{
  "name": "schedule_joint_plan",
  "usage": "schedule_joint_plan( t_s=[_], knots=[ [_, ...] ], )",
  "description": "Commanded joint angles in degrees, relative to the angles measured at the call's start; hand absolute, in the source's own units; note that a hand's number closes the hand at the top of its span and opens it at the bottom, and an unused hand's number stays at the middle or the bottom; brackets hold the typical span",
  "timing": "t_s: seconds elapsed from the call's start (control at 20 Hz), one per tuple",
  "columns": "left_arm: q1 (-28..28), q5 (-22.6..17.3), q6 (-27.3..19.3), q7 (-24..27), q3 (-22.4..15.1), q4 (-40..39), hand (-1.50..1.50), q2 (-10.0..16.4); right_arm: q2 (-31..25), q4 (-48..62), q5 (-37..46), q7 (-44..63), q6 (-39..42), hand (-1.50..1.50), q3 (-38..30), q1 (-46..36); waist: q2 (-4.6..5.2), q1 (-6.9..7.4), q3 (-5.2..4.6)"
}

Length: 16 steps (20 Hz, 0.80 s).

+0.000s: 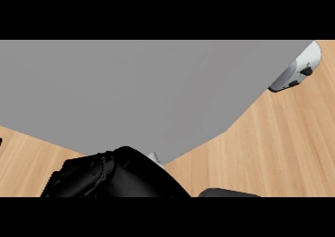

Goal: Pick up the wine, place it into the cabinet and close the cabinet

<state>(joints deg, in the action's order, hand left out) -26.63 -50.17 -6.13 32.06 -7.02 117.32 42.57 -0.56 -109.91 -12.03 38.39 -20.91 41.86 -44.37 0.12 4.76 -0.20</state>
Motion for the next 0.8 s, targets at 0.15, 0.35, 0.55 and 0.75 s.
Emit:
schedule_joint_plan(
  t_s=[0.15,0.35,0.55,0.75],
  knots=[
    [-0.5,-4.0,4.7,-1.1,5.5,-1.8,-1.50,1.8,0.5,21.5,-10.6,-5.6,-1.9,1.50,-7.8,-21.0,0.44,0.64,-0.03],
    [1.4,-3.8,4.2,-2.4,5.6,-1.6,-1.50,1.8,0.6,31.9,-20.6,-9.0,0.6,1.50,-10.5,-28.4,0.83,0.93,-0.01],
    [1.7,-5.5,5.5,-3.0,7.8,-2.0,-1.50,2.8,0.6,34.1,-33.5,-3.7,16.2,1.50,-10.1,-26.1,1.46,1.19,0.04],
    [1.6,-7.0,8.0,-3.0,10.7,-4.4,-1.50,3.0,0.6,47.1,-38.6,-8.4,21.4,1.50,-12.7,-29.0,1.17,0.70,-0.01]
  ],
)
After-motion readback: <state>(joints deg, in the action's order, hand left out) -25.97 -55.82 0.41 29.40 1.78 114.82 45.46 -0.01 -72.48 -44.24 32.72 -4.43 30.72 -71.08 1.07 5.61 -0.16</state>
